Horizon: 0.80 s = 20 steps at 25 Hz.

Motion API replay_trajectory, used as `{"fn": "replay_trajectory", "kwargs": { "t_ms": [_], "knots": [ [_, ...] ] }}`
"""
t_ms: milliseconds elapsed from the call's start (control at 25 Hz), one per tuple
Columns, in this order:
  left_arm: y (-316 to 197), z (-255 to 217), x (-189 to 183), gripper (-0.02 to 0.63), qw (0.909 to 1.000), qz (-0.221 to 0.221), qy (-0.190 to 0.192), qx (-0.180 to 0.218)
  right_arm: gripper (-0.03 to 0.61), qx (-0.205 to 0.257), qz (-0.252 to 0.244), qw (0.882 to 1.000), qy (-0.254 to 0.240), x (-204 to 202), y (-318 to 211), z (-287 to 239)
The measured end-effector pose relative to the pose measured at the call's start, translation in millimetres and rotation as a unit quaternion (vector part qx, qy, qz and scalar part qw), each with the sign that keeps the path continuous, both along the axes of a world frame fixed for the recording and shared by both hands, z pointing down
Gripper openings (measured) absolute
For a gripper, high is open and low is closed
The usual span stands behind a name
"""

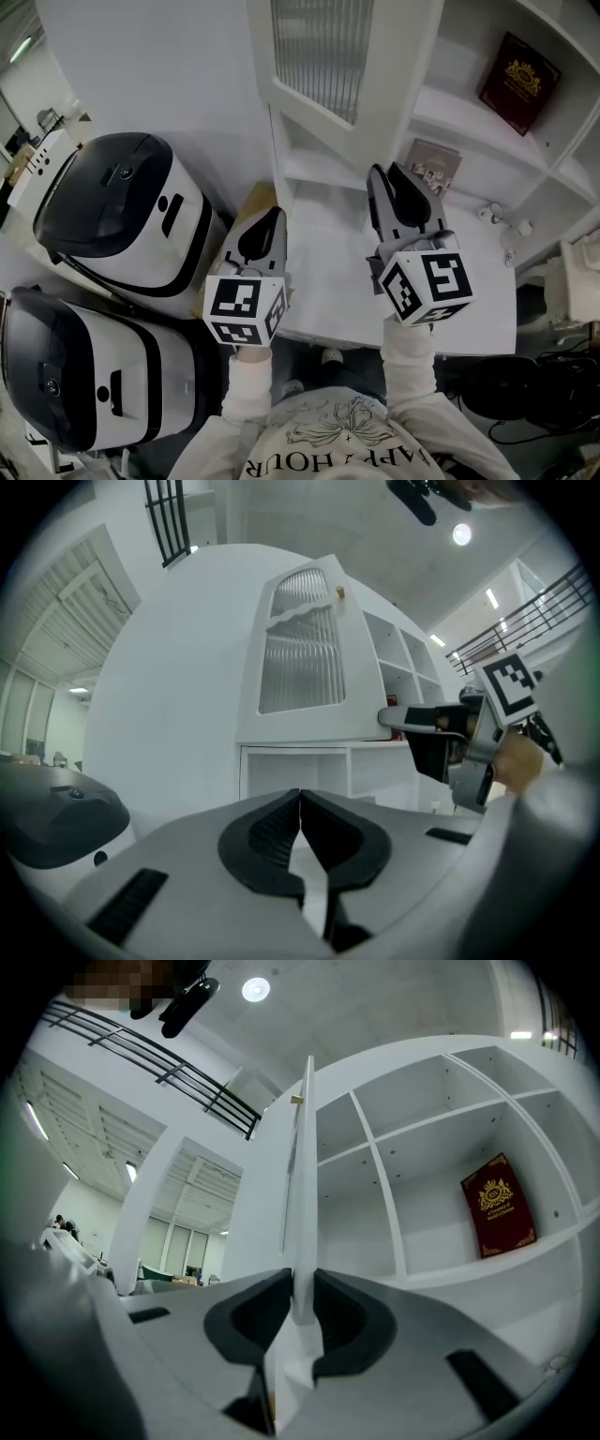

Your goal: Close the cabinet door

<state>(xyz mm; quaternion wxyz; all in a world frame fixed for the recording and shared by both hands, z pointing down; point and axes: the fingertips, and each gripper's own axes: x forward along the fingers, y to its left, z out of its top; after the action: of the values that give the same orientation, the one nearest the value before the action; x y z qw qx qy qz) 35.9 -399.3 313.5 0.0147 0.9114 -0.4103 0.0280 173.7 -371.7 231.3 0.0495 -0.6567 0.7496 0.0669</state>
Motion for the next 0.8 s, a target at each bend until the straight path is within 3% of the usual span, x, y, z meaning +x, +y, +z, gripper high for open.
{"fn": "replay_trajectory", "kwargs": {
  "t_ms": [800],
  "knots": [
    [-36,-2,93,0.005,1.0000,0.002,-0.005,0.008,0.075,0.009,-0.102,0.995,-0.013,57,-31,2]
  ]
}}
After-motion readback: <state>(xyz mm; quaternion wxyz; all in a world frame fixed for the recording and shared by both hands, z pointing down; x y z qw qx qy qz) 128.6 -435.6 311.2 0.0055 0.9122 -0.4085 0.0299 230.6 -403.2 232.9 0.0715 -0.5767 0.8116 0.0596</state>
